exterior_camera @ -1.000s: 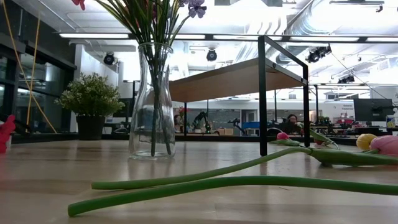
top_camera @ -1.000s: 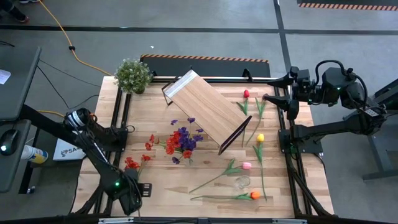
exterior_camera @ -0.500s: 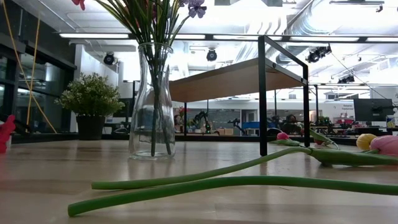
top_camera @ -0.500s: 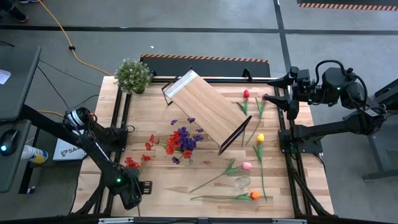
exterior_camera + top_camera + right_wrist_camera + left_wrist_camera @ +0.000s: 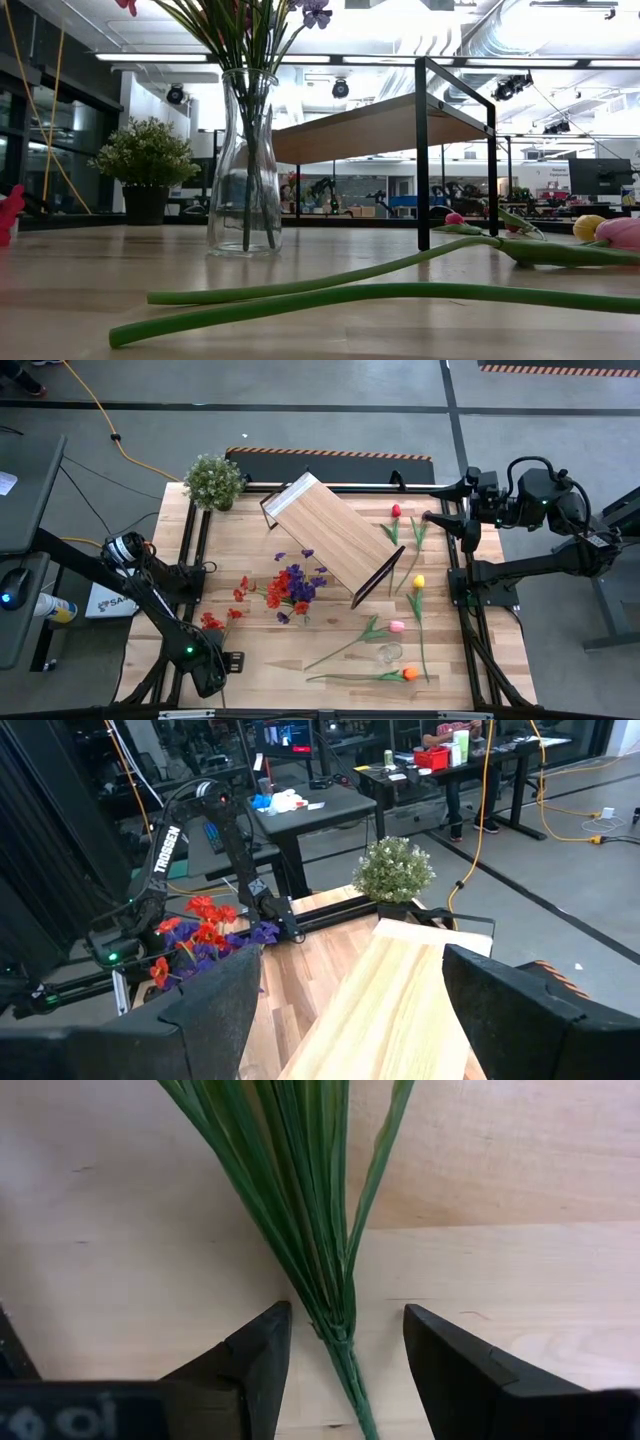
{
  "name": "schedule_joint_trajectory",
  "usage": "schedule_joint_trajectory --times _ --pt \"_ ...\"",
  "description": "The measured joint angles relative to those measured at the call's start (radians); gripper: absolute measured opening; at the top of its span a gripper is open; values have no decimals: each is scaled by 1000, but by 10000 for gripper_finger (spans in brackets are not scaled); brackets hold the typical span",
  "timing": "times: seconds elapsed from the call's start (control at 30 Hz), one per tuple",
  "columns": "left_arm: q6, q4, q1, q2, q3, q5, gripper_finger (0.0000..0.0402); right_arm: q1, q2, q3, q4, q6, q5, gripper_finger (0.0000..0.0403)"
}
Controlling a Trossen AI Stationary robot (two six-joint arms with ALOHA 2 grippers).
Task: Pick and place flowers into a vace then onto a shelf
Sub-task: Put the orange flower into the left transparent vase
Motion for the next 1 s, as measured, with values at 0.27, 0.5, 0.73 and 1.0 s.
schedule_joint_trajectory --times 0.27,0.5,0.73,1.0 --pt "1 -10 0 2 0 -6 227 0 0 0 0 0 0 303" --pt "2 -12 0 2 -1 -8 227 0 0 0 0 -6 -1 303" --pt "4 -19 1 2 -1 7 227 0 0 0 0 -7 -1 303" --pt "2 -35 2 3 -1 32 164 0 0 0 0 -8 -1 303"
